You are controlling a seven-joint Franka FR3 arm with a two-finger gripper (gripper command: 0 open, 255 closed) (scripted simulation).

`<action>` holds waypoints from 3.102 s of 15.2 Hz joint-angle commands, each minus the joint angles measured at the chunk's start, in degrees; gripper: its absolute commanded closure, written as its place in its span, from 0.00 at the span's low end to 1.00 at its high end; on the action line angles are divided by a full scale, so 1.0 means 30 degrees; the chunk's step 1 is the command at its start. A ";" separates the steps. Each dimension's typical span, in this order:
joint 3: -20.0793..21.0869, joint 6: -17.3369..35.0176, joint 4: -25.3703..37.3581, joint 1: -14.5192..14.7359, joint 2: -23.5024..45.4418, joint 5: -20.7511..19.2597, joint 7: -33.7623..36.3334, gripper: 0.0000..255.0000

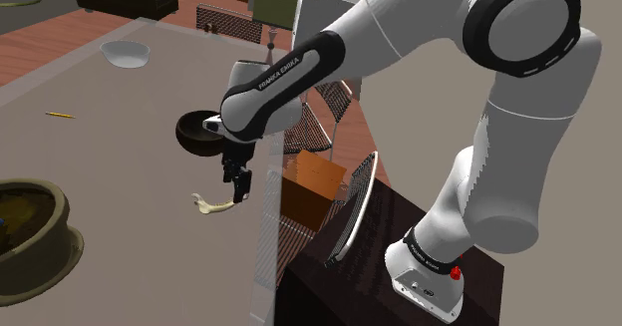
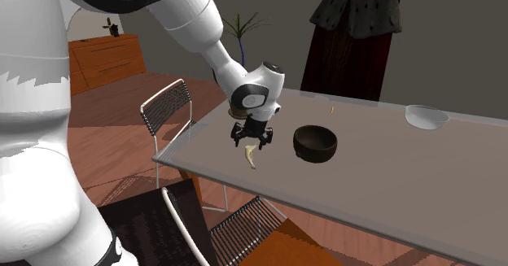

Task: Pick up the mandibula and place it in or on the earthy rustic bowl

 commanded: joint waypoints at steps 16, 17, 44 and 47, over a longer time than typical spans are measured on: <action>0.0247 0.1071 -0.0103 0.0089 0.0947 0.0407 -0.0314 1.00; 0.0247 0.1071 -0.0103 0.0089 0.0947 0.0407 -0.0314 1.00; -0.1421 0.9042 -0.1811 0.4016 0.2221 -0.2997 0.3737 1.00; -0.1407 0.9007 -0.1715 0.3932 0.2291 -0.2987 0.3656 1.00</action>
